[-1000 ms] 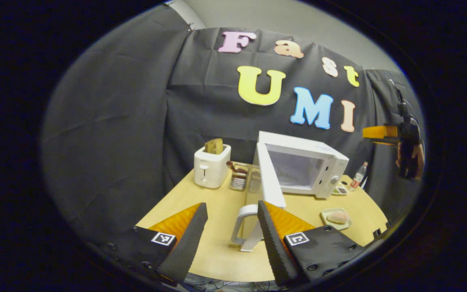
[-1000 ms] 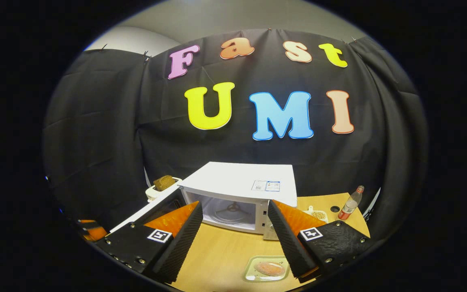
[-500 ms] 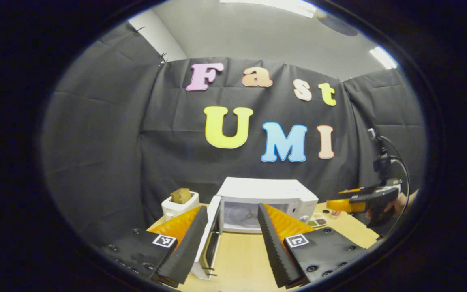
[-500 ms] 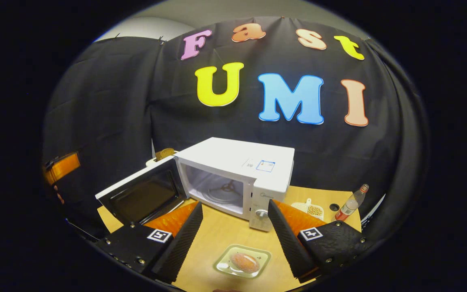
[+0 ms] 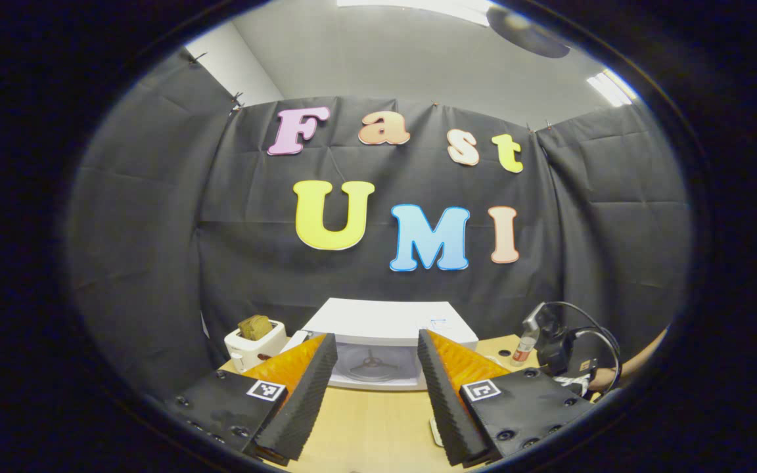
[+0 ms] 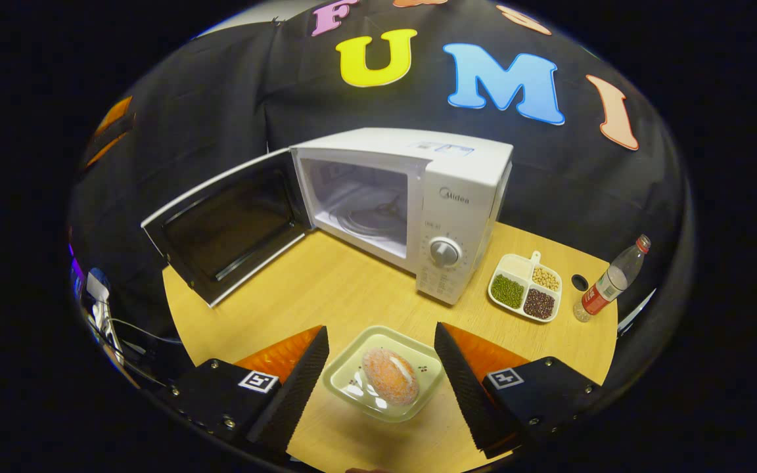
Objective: Open the microwave oven with the left hand, put the food in, and close the microwave oven.
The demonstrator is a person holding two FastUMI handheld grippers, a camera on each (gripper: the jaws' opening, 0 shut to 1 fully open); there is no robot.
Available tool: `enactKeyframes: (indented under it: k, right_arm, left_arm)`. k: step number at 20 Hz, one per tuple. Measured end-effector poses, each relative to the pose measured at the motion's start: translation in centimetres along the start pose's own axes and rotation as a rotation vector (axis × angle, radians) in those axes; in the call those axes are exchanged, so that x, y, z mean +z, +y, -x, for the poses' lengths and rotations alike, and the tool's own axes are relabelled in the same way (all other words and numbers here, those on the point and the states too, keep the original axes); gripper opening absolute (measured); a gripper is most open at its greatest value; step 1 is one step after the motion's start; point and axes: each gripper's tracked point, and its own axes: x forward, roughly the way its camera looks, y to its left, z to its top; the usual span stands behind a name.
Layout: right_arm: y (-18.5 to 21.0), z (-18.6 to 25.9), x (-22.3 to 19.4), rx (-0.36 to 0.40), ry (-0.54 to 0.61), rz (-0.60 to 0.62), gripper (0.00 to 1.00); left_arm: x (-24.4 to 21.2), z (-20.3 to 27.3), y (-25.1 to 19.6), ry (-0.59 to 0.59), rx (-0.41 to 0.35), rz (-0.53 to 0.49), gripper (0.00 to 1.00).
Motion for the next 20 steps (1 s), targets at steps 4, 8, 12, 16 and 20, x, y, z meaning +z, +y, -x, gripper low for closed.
enactKeyframes:
  k: [4,8,12,16,20]
  right_arm:
    - [-0.3,-2.5,-3.9,0.067,0.093,0.007,0.99]
    - [-1.2,-5.0,-6.2,0.079,0.156,0.06,0.99]
    - [-1.4,-7.1,-8.7,0.091,0.242,0.08,0.99]
    - [-1.1,-8.2,-10.4,0.1,0.301,0.071,0.98]
    - [-0.7,-8.4,-10.1,0.101,0.298,0.117,0.81]
  left_arm:
    - [-0.8,0.8,-1.1,0.028,0.021,-0.015,0.88]
    - [-1.6,1.7,-0.1,0.073,0.066,-0.046,0.83]
    - [-1.1,2.1,0.5,0.07,0.097,-0.042,0.8]
    - [-0.4,2.0,1.0,0.054,0.094,-0.038,0.86]
    - [-0.1,0.9,1.9,0.048,0.078,-0.038,0.8]
